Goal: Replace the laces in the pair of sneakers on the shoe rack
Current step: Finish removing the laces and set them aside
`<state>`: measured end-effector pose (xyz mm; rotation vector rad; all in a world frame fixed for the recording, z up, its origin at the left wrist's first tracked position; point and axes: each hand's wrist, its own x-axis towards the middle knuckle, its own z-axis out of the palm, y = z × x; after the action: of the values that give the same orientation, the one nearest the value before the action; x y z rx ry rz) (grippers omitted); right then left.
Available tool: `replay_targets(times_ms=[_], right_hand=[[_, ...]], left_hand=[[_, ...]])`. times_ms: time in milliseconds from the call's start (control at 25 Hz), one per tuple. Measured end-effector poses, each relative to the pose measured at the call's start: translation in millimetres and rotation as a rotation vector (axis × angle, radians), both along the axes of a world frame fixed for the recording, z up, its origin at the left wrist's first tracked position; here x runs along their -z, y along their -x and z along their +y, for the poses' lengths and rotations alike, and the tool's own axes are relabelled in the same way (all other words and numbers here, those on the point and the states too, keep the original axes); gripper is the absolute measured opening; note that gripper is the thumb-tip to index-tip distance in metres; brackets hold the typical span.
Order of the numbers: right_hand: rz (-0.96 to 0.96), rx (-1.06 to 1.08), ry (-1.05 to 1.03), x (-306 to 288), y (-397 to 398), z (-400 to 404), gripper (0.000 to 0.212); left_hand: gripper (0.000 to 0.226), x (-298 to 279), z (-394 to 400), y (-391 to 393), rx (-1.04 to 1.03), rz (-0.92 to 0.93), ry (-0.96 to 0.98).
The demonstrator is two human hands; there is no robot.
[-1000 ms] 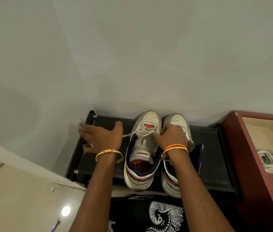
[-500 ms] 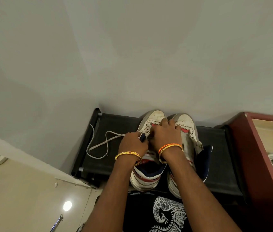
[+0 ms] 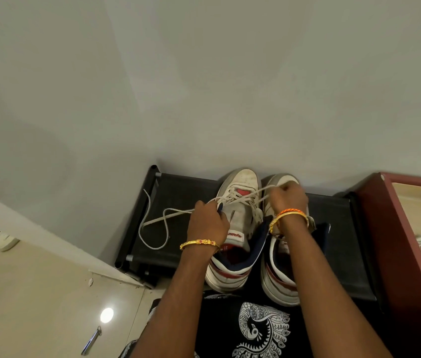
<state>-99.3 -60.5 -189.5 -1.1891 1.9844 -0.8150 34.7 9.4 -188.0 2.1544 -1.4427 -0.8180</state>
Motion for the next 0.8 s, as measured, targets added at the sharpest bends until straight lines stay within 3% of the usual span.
replay_targets(times_ms=[80,200,320,400,480,520,680,760,800], right_hand=[[-0.157,0.133,-0.096,2.5,12.5,-5.4,0.018],[-0.078,-0.025,-0.089,-1.8,12.7,-4.8,0.023],[0.170,-0.430,0.022,-13.3,-2.5,1.4,0.023],[0.504,-0.690,-0.019,-17.6,-16.3,8.3,0.022],[0.770,-0.839,-0.078,-11.1,-24.4,12.7,0.038],[0.798,-0.843,-0.090,-9.6,-25.9,13.9,0.041],[0.652,-0.773,-0.047,-5.3,-21.3,10.3,0.023],[0.351,-0.645,0.028,-4.1,-16.1,7.8,0.003],[0.202,-0.562,0.065,-3.5,-12.3,6.5,0.012]], left_hand=[[0.029,-0.2,0.0,0.8,0.003,0.004,-0.006],[0.026,-1.1,0.0,2.6,0.015,0.025,-0.002],[0.024,-0.7,-0.8,0.9,0.021,0.065,0.005],[0.023,0.3,-1.0,-0.3,0.022,0.078,0.018],[0.024,1.0,-0.7,-0.9,0.020,0.089,0.022],[0.024,1.2,-0.8,-1.2,0.018,0.095,0.022],[0.024,2.1,-1.8,-1.8,0.015,0.087,0.025],[0.023,2.9,-2.4,-0.9,0.006,0.072,0.031],[0.023,3.2,-2.5,-0.3,-0.001,0.065,0.032]])
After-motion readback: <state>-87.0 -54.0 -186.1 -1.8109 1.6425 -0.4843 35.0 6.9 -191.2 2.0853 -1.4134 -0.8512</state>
